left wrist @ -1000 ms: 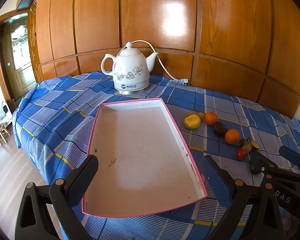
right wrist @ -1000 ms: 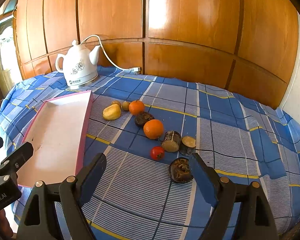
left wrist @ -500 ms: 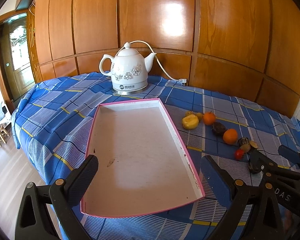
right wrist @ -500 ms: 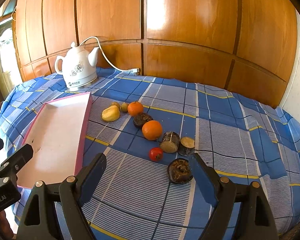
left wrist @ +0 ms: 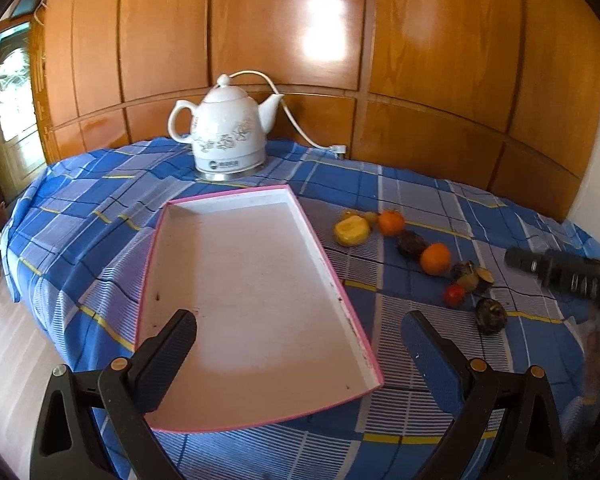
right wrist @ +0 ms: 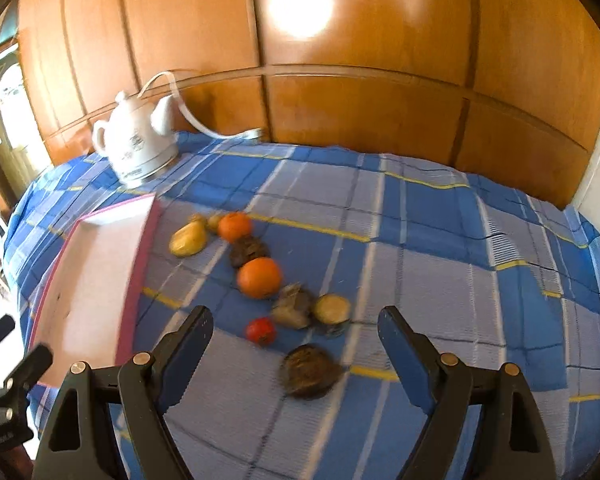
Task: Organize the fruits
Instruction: 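Reach the left tool to the dark round fruit and close on it, then carry the dark fruit into the tray with the left tool while right tool grasps a cut slice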
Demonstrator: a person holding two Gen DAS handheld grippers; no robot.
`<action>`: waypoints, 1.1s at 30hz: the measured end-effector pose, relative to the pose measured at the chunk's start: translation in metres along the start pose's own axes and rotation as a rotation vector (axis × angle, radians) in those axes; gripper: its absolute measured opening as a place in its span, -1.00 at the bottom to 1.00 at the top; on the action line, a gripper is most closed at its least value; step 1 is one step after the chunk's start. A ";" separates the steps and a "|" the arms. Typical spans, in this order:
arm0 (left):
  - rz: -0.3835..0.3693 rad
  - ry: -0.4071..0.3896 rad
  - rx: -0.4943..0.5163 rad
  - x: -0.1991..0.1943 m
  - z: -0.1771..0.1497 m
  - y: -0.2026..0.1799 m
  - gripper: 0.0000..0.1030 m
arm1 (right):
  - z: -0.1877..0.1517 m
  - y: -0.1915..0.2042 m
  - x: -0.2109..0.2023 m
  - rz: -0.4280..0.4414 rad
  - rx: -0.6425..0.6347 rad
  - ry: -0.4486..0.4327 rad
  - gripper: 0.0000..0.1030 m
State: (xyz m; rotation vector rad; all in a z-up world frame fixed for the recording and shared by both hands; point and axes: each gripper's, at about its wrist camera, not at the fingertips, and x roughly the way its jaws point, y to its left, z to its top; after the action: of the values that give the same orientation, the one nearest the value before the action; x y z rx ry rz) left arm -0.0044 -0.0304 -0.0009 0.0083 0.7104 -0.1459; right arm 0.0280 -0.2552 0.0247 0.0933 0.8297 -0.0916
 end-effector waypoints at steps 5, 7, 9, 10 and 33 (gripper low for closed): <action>-0.013 0.043 0.056 0.010 0.005 -0.013 0.99 | 0.013 -0.046 0.015 -0.044 0.003 0.031 0.67; -0.058 0.078 0.060 0.017 0.009 -0.018 0.99 | 0.013 -0.064 0.023 -0.050 0.027 0.053 0.67; -0.121 0.114 0.069 0.024 0.014 -0.026 0.97 | 0.010 -0.083 0.030 -0.048 0.080 0.071 0.67; -0.131 0.118 0.080 0.026 0.016 -0.031 0.95 | 0.009 -0.090 0.033 -0.049 0.113 0.085 0.67; -0.372 0.350 0.363 0.121 -0.011 -0.216 -0.07 | 0.015 -0.111 0.038 0.082 0.321 0.126 0.67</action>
State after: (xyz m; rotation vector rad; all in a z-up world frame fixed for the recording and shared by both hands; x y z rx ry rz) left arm 0.0500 -0.2590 -0.0793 0.2550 1.0227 -0.6405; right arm 0.0515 -0.3689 0.0011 0.4385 0.9309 -0.1425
